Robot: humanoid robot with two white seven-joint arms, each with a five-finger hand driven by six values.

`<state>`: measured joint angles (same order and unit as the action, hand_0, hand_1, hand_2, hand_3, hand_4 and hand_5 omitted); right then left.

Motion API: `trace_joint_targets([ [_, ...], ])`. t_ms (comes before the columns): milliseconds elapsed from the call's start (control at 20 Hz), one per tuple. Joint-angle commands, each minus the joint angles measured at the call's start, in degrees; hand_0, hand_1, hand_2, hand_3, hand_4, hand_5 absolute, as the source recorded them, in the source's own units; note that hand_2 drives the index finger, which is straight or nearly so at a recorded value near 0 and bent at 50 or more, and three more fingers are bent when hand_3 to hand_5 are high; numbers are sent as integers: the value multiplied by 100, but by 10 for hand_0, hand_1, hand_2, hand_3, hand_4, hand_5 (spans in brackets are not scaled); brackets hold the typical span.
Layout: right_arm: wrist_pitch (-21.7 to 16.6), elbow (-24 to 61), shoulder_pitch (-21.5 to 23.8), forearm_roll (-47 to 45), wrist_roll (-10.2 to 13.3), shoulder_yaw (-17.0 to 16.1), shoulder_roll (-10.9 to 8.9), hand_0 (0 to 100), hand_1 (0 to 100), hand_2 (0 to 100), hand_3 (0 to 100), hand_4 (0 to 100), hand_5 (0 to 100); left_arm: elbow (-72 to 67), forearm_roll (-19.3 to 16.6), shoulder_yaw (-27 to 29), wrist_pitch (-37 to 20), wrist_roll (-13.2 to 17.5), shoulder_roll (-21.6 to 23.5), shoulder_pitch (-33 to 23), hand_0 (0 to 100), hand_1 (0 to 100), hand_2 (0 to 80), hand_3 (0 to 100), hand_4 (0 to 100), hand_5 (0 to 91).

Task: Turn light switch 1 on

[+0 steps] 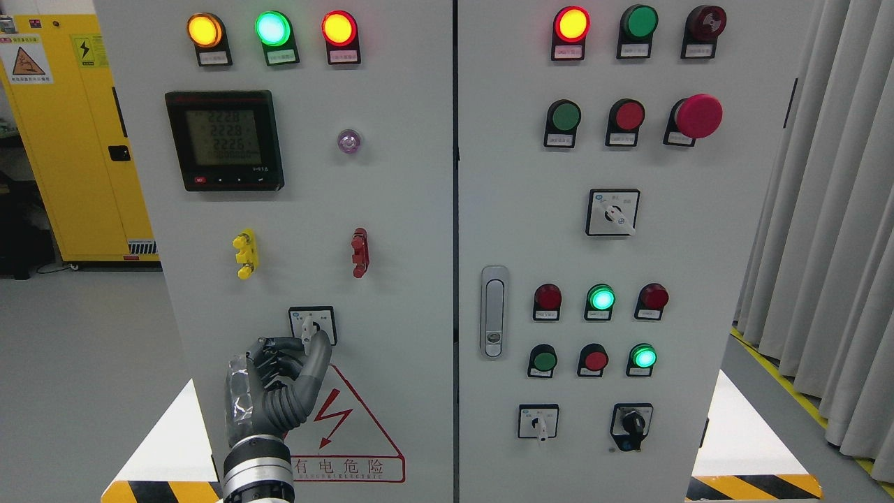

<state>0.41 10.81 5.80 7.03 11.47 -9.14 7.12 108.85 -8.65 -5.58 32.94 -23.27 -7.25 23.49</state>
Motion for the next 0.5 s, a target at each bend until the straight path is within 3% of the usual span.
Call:
trace_joint_targets([
  [0,3,0,0,0,4,0,0,0,500,40,0,0,0,-57,-14,-5,2,-2,-22,59,237,665,595,878,803,842],
  [450,3,0,0,0,-5,0,0,0,500,40,0,0,0,-83,-14,4,2,-2,-39,68,245,657,602,882,803,843],
])
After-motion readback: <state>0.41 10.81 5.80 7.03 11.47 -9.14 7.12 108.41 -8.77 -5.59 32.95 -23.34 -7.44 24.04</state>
